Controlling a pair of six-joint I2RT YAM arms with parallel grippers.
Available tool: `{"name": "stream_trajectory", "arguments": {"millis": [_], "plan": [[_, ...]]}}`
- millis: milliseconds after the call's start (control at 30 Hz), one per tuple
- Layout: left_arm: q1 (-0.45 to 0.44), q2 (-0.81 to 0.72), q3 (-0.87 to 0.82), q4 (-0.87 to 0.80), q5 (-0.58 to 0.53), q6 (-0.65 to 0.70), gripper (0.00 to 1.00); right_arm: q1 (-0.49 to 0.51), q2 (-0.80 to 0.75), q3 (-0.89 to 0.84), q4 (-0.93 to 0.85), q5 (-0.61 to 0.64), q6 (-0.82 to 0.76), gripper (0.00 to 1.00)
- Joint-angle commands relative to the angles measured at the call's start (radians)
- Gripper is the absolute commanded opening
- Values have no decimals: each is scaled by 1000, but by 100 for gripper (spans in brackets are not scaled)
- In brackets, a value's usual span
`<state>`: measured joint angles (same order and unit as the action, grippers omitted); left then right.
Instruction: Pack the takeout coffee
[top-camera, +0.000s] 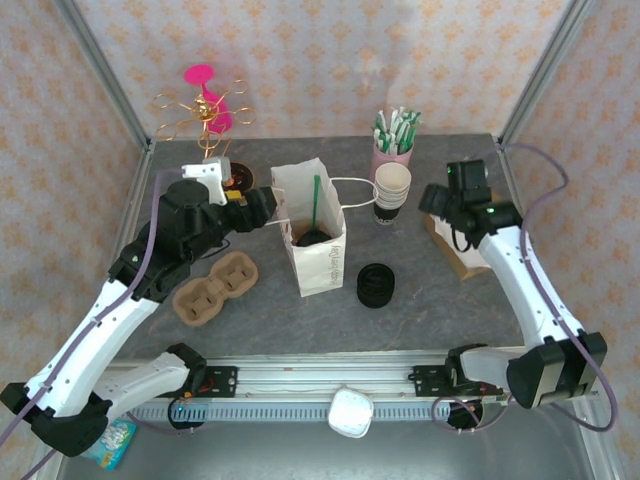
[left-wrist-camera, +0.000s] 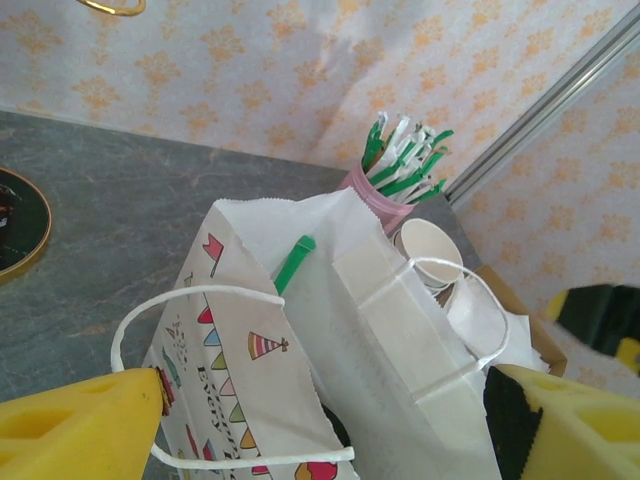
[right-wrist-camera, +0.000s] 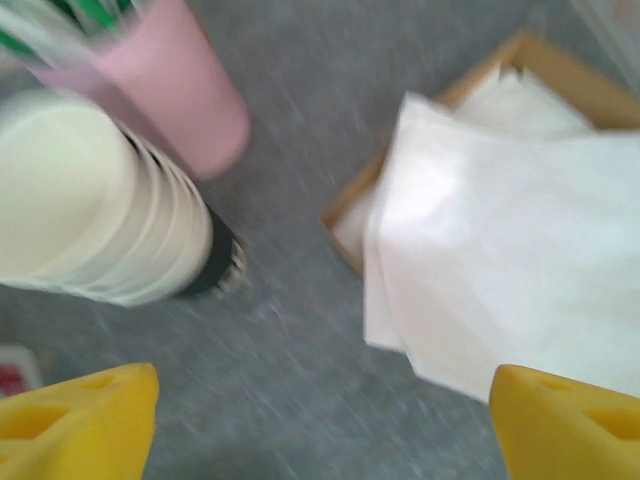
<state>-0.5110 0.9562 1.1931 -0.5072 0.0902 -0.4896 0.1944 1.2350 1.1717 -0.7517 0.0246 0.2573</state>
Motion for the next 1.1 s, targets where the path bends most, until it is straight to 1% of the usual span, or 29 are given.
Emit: {"name": "stream_trajectory", "arguments": {"millis": [0,67,133,233,300,367,400,467,533,667,767,800,833,900,1067], "plan": [[-6,4,-23,26,18,39,86,0,57,-68,14,35,-30,89],[-6,3,-36,27,19,41,86,0,111,-97,12,117,-26,91],[-6,-3,-56,42,28,41,86,-1,159,-102,12,160,-30,92],[-7,-10,-76,46,23,52,86,0,234,-102,26,154,-56,89],[-6,-10,-79,42,15,63,86,0,281,-97,26,203,-64,87],[-6,-11,-79,37,6,64,87,-2,317,-78,16,262,-58,82],[-6,-14,-82,37,5,66,87,-3,328,-74,25,270,-59,80],[-6,-17,-91,43,1,69,87,-8,351,-66,44,240,-67,72],[-6,-16,-93,42,-2,66,87,-10,372,-55,45,256,-62,65],[-7,-14,-92,44,1,62,87,-16,381,-42,56,242,-68,49],[-6,-8,-86,40,1,63,88,-15,363,-39,71,222,-72,45],[-7,-7,-84,39,1,60,87,-15,360,-37,68,220,-72,42],[-7,-7,-82,39,0,60,87,-15,356,-36,68,216,-74,37],[-7,-5,-82,42,-1,61,87,-17,347,-40,76,212,-77,31],[-7,8,-75,41,-3,60,88,-32,328,-44,88,180,-94,10]]}}
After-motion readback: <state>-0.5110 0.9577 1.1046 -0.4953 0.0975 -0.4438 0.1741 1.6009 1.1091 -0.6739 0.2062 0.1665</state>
